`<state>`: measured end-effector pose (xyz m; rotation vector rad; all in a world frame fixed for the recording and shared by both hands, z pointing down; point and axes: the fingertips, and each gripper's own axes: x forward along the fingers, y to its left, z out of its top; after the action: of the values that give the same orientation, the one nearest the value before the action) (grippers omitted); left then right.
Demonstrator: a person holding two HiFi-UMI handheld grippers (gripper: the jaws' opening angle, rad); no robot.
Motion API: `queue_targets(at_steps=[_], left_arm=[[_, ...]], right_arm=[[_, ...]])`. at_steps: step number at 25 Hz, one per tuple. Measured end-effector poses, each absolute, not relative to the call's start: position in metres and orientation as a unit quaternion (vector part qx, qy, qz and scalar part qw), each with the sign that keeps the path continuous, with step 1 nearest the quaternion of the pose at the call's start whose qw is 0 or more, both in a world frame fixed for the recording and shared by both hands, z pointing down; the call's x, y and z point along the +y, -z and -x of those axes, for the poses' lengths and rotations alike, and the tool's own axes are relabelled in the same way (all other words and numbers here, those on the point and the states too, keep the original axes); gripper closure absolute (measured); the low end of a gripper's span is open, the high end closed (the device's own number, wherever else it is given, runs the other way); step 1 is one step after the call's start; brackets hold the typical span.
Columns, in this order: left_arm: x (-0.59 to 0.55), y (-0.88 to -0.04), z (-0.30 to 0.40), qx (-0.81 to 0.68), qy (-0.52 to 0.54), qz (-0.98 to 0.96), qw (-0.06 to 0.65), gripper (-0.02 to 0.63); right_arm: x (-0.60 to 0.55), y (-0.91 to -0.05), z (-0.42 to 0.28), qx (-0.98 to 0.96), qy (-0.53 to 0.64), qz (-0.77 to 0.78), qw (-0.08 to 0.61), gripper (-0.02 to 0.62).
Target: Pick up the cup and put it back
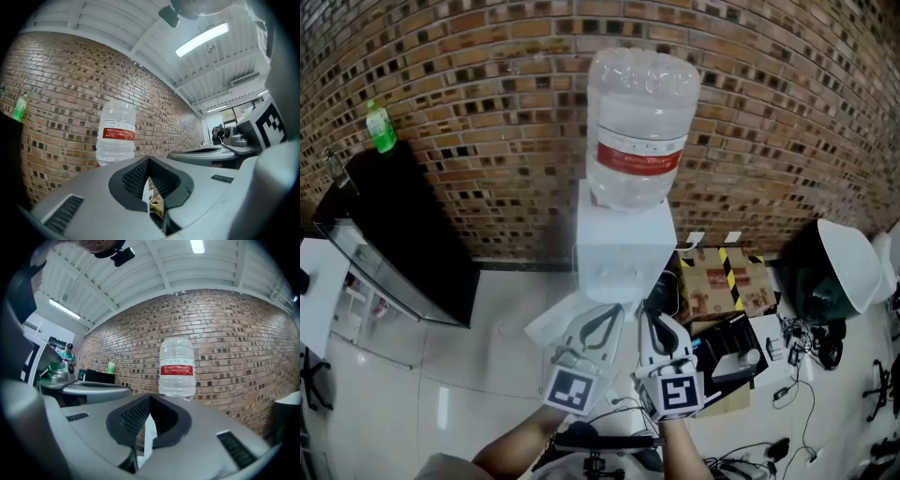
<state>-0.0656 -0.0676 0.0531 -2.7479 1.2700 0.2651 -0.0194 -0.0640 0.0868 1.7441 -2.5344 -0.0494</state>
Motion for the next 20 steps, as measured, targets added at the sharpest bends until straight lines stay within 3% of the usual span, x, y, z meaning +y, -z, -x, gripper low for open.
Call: queue_targets(at_steps=[8, 20], left_arm=[[-0.003, -0.045, 0.077, 0.455, -0.085, 0.885, 0.055, 0.603], [0.156, -0.043, 0.034, 0.490, -0.091, 0.864, 0.063, 0.603]], right_arm=[[-0.003, -0.073, 0.035, -0.855, 0.034, -0.516, 0.023, 0.594], [0.153, -0.080, -0.001, -0.881, 0.004, -0.472, 0.015, 0.594]])
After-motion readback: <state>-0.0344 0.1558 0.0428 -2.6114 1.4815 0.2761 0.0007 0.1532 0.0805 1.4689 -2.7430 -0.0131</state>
